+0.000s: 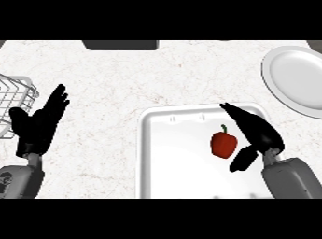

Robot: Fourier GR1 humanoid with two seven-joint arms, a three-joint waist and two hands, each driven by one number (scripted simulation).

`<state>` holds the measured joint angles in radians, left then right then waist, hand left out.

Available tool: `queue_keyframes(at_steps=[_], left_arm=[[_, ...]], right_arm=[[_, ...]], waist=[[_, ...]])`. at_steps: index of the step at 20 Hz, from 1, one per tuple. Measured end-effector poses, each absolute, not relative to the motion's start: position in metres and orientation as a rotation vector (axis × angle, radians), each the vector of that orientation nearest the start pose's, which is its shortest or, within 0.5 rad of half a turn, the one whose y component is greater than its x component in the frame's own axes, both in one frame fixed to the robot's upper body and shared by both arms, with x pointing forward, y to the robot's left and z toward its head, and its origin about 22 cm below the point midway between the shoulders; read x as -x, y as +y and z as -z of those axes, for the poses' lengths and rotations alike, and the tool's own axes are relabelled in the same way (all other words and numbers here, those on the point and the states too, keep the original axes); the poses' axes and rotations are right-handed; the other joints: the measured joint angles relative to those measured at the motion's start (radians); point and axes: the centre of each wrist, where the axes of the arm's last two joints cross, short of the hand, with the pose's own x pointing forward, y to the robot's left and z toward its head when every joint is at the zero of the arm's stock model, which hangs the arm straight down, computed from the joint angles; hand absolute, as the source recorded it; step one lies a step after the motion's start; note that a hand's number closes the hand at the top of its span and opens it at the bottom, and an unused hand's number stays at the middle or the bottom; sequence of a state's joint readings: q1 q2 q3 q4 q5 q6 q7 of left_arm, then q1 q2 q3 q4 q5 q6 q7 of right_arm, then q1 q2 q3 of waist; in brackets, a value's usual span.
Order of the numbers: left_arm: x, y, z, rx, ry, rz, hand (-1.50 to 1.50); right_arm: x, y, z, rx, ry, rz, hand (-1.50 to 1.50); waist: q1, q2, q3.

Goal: Pick the bell pepper from the tray and place it in the plate

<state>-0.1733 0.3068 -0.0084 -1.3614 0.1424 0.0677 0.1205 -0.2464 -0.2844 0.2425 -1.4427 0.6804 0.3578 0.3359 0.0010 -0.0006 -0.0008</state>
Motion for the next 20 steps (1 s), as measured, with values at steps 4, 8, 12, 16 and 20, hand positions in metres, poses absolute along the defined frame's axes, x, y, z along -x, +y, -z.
queue_keyframes(at_steps=[4,8,12,16,20], left_arm=[[-0.284,0.295,-0.021,-0.171,-1.408,0.084,0.00],[-0.285,0.291,-0.024,-0.173,-1.409,0.083,0.00],[-0.284,0.291,-0.020,-0.175,-1.405,0.085,0.00],[-0.284,0.289,-0.021,-0.170,-1.406,0.086,0.00],[-0.282,0.285,-0.023,-0.153,-1.406,0.095,0.00]], right_arm=[[-0.293,-0.219,-0.030,0.520,-1.055,-1.191,1.50],[-0.292,-0.214,-0.029,0.503,-1.073,-1.252,1.50],[-0.294,-0.210,-0.029,0.476,-1.103,-1.266,1.50],[-0.292,-0.200,-0.029,0.475,-1.124,-1.257,1.50],[-0.327,-0.188,-0.034,0.535,-1.121,-1.138,1.50]], waist=[[0.000,-0.005,-0.004],[-0.003,-0.010,-0.010],[-0.003,-0.010,-0.009],[-0.003,-0.008,-0.009],[0.016,0.000,-0.005]])
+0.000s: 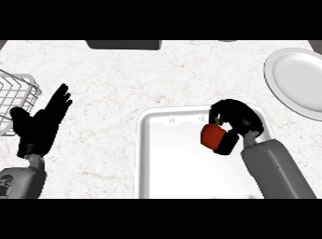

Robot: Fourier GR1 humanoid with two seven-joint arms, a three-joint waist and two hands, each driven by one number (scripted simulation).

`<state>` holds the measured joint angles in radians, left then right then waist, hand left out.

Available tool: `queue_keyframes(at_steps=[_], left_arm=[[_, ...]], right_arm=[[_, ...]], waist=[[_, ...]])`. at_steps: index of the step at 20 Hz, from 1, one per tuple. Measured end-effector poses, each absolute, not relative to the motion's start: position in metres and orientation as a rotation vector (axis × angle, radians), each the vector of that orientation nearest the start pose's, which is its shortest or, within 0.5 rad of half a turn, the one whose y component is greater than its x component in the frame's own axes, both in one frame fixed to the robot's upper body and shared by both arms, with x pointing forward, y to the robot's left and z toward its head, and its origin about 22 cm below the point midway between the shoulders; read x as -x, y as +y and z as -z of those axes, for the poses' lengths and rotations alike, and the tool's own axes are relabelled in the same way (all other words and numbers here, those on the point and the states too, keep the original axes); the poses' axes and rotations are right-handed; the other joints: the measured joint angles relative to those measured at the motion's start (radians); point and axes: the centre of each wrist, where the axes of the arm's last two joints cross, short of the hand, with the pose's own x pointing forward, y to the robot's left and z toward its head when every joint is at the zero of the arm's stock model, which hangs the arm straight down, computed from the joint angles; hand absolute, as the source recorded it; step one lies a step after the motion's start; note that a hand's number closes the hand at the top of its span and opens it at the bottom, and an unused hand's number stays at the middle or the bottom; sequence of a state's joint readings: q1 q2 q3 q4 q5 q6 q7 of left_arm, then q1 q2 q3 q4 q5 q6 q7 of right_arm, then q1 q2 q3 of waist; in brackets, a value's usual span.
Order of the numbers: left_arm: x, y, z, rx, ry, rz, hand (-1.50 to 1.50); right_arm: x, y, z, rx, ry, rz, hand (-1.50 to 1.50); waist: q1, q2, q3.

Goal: Pick the bell pepper from the tray and place it in the plate

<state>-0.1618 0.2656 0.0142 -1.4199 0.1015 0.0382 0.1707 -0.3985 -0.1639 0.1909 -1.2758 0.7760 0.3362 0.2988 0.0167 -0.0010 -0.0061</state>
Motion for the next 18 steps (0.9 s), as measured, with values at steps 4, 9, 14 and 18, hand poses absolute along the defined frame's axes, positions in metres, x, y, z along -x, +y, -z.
queue_keyframes(at_steps=[4,9,14,18], left_arm=[[-0.290,0.278,-0.027,-0.143,-1.421,0.116,0.00],[-0.294,0.270,-0.031,-0.143,-1.428,0.126,0.00],[-0.292,0.270,-0.026,-0.153,-1.423,0.116,0.00],[-0.288,0.276,-0.023,-0.159,-1.415,0.102,0.00]], right_arm=[[-0.370,-0.173,-0.058,0.679,-1.119,-0.962,1.50],[-0.401,-0.174,-0.086,0.947,-1.198,-0.810,1.50],[-0.415,-0.173,-0.116,1.261,-1.307,-0.614,1.50],[-0.425,-0.181,-0.127,1.430,-1.313,-0.461,1.50]], waist=[[0.028,0.015,0.005],[0.033,0.018,0.006],[0.024,0.013,0.006],[0.014,0.009,0.006]])
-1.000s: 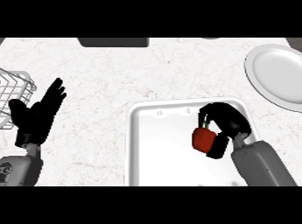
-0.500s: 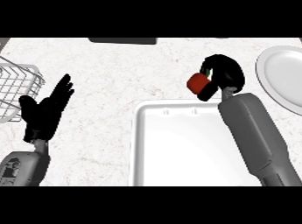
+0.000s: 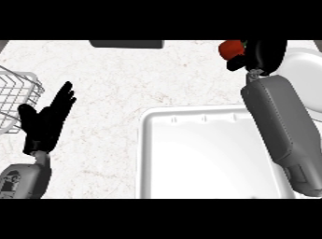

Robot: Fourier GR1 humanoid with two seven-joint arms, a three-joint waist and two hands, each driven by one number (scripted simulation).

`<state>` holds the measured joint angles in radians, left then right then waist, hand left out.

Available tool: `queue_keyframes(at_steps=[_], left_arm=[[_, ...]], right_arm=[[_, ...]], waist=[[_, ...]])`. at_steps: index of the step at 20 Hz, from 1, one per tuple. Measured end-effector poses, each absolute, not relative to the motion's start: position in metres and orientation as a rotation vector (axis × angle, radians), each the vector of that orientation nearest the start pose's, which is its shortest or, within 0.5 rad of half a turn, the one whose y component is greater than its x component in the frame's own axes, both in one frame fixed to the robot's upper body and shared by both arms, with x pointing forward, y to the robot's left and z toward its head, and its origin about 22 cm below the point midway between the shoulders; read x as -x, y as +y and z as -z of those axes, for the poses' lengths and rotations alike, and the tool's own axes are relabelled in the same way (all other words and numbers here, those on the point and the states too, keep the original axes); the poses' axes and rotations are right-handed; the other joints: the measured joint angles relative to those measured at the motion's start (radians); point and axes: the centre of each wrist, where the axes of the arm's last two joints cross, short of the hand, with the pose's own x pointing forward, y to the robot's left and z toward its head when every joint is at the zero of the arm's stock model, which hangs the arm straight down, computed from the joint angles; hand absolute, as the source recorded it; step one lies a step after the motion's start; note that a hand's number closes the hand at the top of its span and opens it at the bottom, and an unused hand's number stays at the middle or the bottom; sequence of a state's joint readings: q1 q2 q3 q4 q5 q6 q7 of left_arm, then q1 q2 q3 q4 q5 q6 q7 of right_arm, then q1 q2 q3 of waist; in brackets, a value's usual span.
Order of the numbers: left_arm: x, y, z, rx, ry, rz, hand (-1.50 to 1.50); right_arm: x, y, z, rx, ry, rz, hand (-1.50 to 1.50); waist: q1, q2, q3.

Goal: Pick the bell pepper from the tray and place it in the plate

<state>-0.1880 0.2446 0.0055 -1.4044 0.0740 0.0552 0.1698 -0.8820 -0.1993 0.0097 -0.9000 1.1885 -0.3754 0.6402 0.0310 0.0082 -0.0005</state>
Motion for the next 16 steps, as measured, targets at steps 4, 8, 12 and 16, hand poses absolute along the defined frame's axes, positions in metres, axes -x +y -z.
queue_keyframes(at_steps=[4,8,12,16], left_arm=[[-0.287,0.277,-0.023,-0.157,-1.416,0.101,0.00],[-0.286,0.284,-0.019,-0.166,-1.413,0.092,0.00],[-0.284,0.286,-0.020,-0.165,-1.412,0.092,0.00],[-0.282,0.282,-0.020,-0.163,-1.411,0.089,0.00]], right_arm=[[-0.432,-0.198,-0.130,1.466,-1.305,-0.300,1.50],[-0.437,-0.235,-0.135,1.465,-1.285,-0.187,1.50],[-0.436,-0.270,-0.133,1.483,-1.245,-0.119,1.50],[-0.430,-0.313,-0.123,1.499,-1.201,-0.086,1.50]], waist=[[-0.009,-0.002,0.000],[-0.014,-0.003,0.001],[-0.018,-0.004,0.001],[-0.018,-0.004,0.001]])
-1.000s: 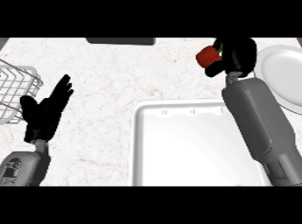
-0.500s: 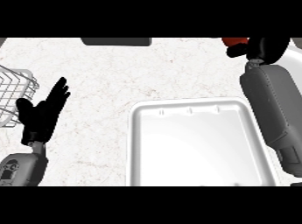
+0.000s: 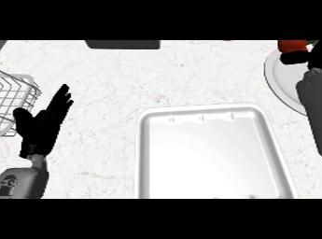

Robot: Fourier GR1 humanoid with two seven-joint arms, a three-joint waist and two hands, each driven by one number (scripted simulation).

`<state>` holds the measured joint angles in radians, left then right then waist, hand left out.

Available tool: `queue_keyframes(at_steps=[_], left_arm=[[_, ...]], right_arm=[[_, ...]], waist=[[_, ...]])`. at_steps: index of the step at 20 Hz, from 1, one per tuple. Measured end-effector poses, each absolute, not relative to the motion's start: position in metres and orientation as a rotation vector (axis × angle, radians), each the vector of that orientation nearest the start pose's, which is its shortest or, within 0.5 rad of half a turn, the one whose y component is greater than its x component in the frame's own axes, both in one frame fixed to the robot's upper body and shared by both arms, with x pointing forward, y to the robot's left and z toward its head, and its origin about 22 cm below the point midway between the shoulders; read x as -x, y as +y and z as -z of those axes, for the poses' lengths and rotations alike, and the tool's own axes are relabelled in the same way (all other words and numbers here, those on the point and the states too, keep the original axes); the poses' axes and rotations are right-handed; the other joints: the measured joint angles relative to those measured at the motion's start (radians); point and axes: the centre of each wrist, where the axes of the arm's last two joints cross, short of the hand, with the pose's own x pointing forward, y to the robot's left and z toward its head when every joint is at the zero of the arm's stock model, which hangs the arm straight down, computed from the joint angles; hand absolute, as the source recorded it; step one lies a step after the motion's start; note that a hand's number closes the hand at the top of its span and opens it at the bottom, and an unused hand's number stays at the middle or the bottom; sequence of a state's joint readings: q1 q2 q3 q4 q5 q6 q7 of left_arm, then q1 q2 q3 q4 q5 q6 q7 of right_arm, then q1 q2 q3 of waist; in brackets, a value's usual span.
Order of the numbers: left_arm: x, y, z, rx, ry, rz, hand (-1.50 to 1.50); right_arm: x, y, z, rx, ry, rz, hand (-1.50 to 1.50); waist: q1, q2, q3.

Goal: Pick the bell pepper from the tray and place it in the plate

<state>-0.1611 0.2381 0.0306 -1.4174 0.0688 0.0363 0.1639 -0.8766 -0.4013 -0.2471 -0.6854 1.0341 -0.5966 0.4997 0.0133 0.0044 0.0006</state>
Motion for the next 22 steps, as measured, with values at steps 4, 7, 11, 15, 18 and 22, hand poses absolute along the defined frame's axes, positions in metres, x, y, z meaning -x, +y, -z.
queue_keyframes(at_steps=[4,7,11,15,18,22], left_arm=[[-0.283,0.282,-0.020,-0.168,-1.415,0.093,0.00],[-0.283,0.283,-0.020,-0.164,-1.418,0.097,0.00],[-0.285,0.281,-0.022,-0.164,-1.415,0.093,0.00],[-0.289,0.277,-0.022,-0.159,-1.421,0.099,0.00],[-0.292,0.276,-0.021,-0.162,-1.420,0.101,0.00],[-0.288,0.279,-0.020,-0.162,-1.416,0.096,0.00]], right_arm=[[-0.422,-0.353,-0.111,1.511,-1.132,-0.106,1.50],[-0.414,-0.378,-0.102,1.480,-1.067,-0.163,1.50],[-0.403,-0.399,-0.089,1.337,-1.030,-0.127,-1.50],[-0.393,-0.419,-0.081,1.237,-1.055,-0.157,-1.50],[-0.390,-0.425,-0.081,1.240,-1.128,-0.166,-1.50],[-0.390,-0.424,-0.086,1.258,-1.314,-0.143,-1.50]], waist=[[0.005,0.003,0.000],[0.008,0.005,0.001],[0.008,0.006,0.002],[0.012,0.008,0.002],[0.012,0.007,0.002],[0.007,0.004,0.002]])
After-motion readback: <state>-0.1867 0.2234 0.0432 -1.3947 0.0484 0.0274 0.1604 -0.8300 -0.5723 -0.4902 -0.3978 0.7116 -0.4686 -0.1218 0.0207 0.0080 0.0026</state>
